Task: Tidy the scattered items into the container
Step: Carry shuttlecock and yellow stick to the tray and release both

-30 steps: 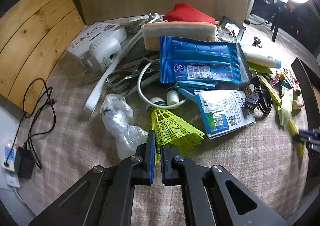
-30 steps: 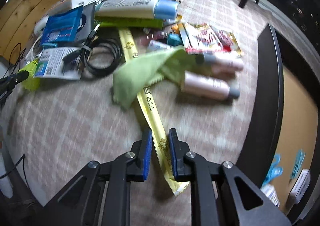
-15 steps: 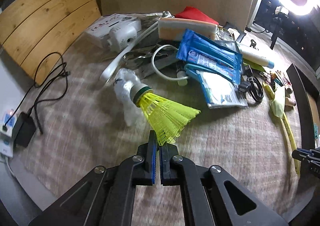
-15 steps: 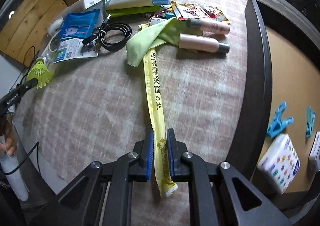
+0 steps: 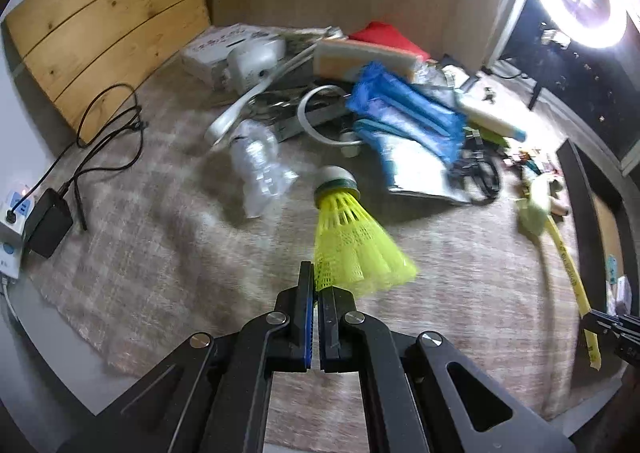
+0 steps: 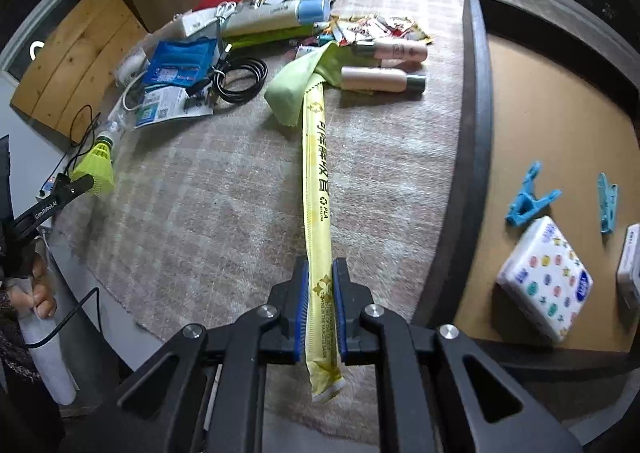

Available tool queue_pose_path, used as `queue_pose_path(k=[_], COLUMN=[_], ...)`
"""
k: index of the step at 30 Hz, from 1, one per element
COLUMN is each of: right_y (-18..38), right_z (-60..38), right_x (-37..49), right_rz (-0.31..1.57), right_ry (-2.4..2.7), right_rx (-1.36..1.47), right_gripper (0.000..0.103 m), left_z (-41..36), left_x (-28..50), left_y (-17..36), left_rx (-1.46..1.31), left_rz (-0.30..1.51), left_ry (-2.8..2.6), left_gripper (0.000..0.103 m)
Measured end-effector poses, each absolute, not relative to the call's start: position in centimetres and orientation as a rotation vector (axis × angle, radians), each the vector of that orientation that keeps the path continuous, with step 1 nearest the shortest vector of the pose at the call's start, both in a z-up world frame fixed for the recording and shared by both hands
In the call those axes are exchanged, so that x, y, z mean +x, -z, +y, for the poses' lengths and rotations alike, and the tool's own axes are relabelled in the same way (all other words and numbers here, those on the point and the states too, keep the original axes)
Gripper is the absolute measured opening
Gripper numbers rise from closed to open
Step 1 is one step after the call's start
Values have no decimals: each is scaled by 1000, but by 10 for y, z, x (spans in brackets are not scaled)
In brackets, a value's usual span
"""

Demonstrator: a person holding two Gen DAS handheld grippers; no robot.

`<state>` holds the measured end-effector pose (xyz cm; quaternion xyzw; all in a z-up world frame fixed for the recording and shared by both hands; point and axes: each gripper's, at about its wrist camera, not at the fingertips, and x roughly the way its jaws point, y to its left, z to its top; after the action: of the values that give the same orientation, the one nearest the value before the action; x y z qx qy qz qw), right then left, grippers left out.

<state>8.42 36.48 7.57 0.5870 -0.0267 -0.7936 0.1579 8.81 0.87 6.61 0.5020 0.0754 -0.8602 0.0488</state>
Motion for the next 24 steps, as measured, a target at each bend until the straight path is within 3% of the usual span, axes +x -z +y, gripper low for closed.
queue_pose_path(k=[24], right_y=[-133], right_z=[449], right_x=[120], right_rz=[-235], right_ry=[2498], right_rx=[1528], right_gripper=[11], left_z=[208], left_x=[62], left_y=[-108], left_rx=[1611], left_rz=[18], left_ry=[2996], left_gripper=[1])
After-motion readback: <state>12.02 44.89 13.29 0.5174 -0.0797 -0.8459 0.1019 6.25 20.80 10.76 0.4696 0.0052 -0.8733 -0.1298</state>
